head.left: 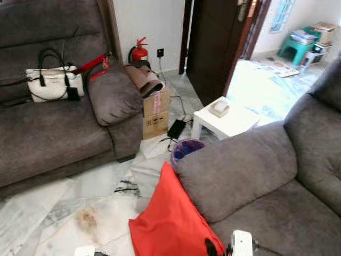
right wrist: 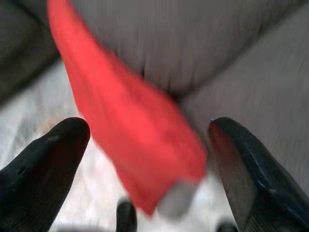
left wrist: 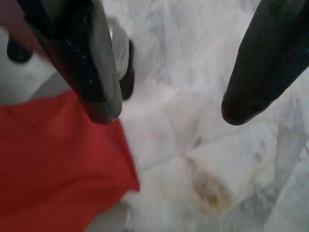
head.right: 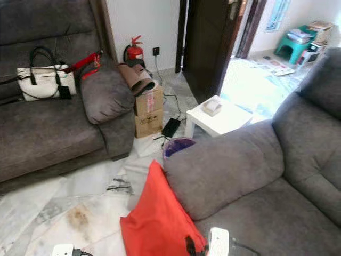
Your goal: Move the pillow to the sofa from floor
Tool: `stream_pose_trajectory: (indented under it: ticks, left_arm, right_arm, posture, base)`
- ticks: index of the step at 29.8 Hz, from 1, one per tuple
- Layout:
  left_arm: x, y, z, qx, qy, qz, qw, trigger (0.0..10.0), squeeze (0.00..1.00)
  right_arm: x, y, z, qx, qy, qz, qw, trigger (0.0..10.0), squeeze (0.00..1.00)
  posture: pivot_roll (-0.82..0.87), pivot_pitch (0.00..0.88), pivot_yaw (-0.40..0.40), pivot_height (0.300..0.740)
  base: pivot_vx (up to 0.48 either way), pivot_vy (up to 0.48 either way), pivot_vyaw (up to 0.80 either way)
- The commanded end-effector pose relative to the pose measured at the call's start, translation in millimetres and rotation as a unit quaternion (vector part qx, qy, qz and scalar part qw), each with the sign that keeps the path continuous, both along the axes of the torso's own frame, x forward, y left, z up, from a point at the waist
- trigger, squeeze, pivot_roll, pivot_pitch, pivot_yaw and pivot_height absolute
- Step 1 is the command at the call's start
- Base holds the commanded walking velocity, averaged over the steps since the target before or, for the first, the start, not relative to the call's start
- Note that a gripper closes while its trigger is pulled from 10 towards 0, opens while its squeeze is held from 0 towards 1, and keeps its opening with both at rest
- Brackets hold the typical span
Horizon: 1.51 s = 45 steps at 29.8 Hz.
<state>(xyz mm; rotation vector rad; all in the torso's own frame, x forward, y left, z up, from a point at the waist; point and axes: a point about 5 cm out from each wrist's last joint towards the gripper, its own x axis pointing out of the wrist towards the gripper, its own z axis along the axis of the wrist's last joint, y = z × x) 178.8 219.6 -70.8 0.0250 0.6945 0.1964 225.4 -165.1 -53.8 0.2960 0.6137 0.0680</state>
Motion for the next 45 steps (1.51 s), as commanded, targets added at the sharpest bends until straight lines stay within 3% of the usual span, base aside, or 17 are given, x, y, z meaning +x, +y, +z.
stream_pose_trajectory:
  ticks: [1,2,3,7,10,15,25,27,29,30,35,45]
  left_arm:
    - [60.9,35.4,59,0.044,-0.156,0.001,0.987,10.0,0.00]
    - [71.3,39.7,77,0.055,-0.202,-0.009,0.978,10.0,0.00]
    - [73.2,40.2,83,0.059,-0.217,-0.014,0.974,10.0,0.00]
    - [69.5,37.1,98,0.082,-0.256,-0.049,0.962,10.0,0.00]
    - [60.8,34.3,113,0.083,-0.299,-0.038,0.950,10.0,0.00]
    - [52.1,26.8,114,0.080,-0.304,-0.065,0.947,10.0,0.00]
    - [38.7,18.6,117,0.068,-0.288,-0.053,0.954,10.0,0.00]
    - [37.2,19.7,112,0.076,-0.273,-0.055,0.957,10.0,0.00]
    - [30.0,19.2,87,0.099,-0.216,-0.080,0.968,10.0,0.00]
    - [28.8,19.1,84,0.099,-0.209,-0.082,0.969,10.0,0.00]
    - [17.7,24.1,65,0.086,-0.165,-0.049,0.981,10.0,0.00]
    - [22.5,22.4,69,0.084,-0.184,-0.045,0.978,10.0,0.00]
  right_arm:
    - [17.9,-3.8,16,0.012,-0.058,-0.016,0.998,10.0,0.00]
    - [29.1,-5.1,27,0.022,-0.093,-0.023,0.995,10.0,0.00]
    - [34.4,-5.7,33,0.027,-0.111,-0.026,0.993,10.0,0.00]
    - [50.6,-8.2,58,0.034,-0.187,-0.030,0.981,10.0,0.00]
    - [48.8,-13.6,65,0.024,-0.213,-0.028,0.976,10.0,0.00]
    - [45.7,-18.5,67,0.019,-0.222,-0.040,0.974,10.0,0.00]
    - [36.5,-10.7,62,0.025,-0.210,-0.043,0.976,10.0,0.00]
    - [37.0,-9.0,63,0.024,-0.211,-0.038,0.976,10.0,0.00]
    - [40.7,-2.4,68,0.035,-0.223,-0.031,0.974,10.0,0.00]
    - [41.0,-1.7,69,0.035,-0.224,-0.030,0.973,10.0,0.00]
    - [43.9,1.1,75,0.046,-0.235,-0.033,0.970,10.0,0.00]
    - [46.5,8.9,74,0.038,-0.215,-0.012,0.976,10.0,0.00]
  posture:
    - [0.10,0.096,-0.007,0.740]
    - [0.10,0.097,-0.005,0.740]
    - [0.10,0.097,-0.005,0.740]
    - [0.10,0.097,-0.005,0.740]
    - [0.12,0.097,-0.008,0.740]
    - [0.11,0.094,-0.010,0.740]
    - [0.10,0.067,-0.009,0.740]
    - [0.11,0.063,-0.010,0.740]
    - [0.11,0.059,-0.010,0.740]
    - [0.10,0.054,-0.010,0.740]
    - [0.09,0.048,-0.008,0.740]
    - [0.10,0.085,-0.015,0.731]
  base:
    - [0.000,0.000,0.00]
    - [0.000,0.000,0.00]
    - [0.000,0.000,0.00]
    - [0.000,0.000,0.00]
    - [0.000,0.000,0.00]
    - [0.000,0.000,0.00]
    - [0.000,0.000,0.00]
    - [0.000,0.000,0.00]
    - [0.000,0.000,0.00]
    - [0.000,0.000,0.00]
    - [0.000,0.000,0.00]
    - [0.000,0.000,0.00]
